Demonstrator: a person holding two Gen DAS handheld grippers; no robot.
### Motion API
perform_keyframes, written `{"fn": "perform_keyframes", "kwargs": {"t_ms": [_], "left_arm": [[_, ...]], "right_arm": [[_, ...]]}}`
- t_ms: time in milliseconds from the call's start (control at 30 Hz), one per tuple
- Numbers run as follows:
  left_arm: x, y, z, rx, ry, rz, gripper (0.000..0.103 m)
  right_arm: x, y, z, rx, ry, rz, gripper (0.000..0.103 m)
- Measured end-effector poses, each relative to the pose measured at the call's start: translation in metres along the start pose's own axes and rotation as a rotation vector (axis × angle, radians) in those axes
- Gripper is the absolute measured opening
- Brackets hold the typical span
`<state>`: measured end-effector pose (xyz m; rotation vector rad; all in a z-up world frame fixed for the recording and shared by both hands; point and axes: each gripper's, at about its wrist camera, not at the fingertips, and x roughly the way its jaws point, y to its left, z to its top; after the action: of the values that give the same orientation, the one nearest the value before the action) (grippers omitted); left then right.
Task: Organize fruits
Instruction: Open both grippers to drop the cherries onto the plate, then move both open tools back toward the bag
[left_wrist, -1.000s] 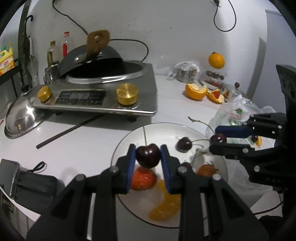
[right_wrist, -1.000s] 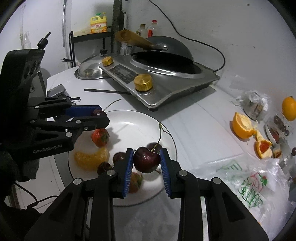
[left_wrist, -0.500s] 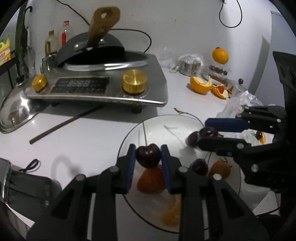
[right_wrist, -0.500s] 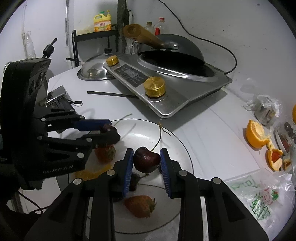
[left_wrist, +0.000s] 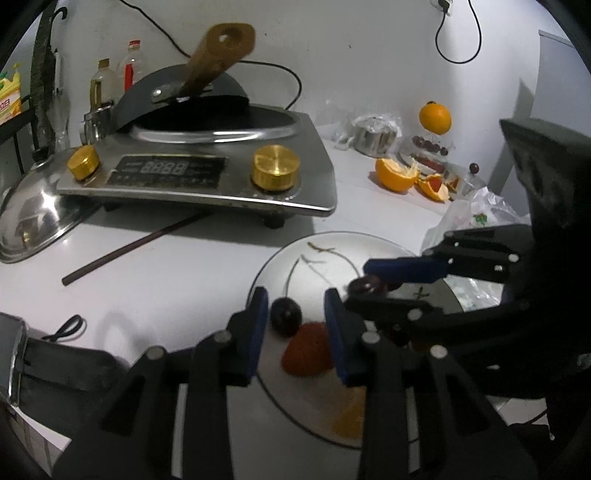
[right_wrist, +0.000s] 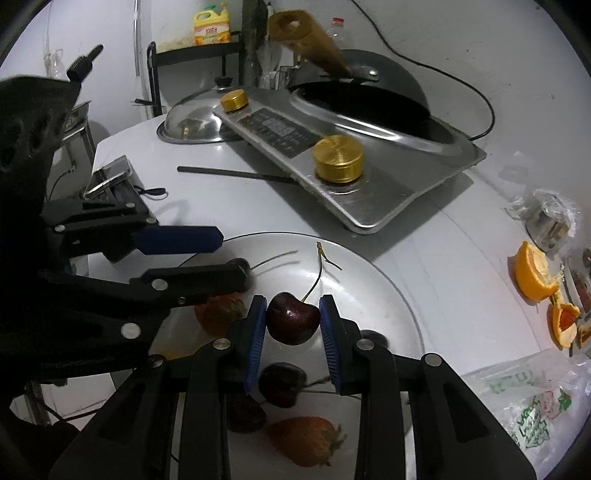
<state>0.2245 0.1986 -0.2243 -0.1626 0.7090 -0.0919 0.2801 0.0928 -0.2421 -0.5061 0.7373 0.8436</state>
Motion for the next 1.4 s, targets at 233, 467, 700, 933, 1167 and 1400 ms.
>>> {"fn": "perform_keyframes", "kwargs": {"t_ms": [233, 467, 700, 933, 1167, 1400], "left_arm": [[-0.012, 0.007, -0.006, -0.017, -0.014, 0.005, 0.034], [-0.022, 0.009, -0.010, -0.030, -0.026, 0.015, 0.058], [-0.033, 0.007, -0.012, -0.044, -0.044, 0.021, 0.065], [-0.040, -0.005, -0.012, -0.029, -0.056, 0.026, 0.066], [-0.047, -0.020, -0.012, -0.019, -0.067, 0.023, 0.066], [-0.052, -0.041, -0.010, 0.003, -0.075, 0.015, 0.066]], "right_arm": [[0.009, 0.007, 0.003, 0.006, 0.033, -0.003, 0.031], [0.010, 0.005, 0.002, 0.045, 0.047, -0.015, 0.031], [-0.003, 0.003, 0.000, 0.060, 0.025, -0.020, 0.039], [-0.021, 0.002, -0.006, 0.068, 0.002, -0.032, 0.039], [-0.044, -0.002, -0.016, 0.083, -0.029, -0.053, 0.039], [-0.067, -0.011, -0.030, 0.101, -0.054, -0.077, 0.039]]}}
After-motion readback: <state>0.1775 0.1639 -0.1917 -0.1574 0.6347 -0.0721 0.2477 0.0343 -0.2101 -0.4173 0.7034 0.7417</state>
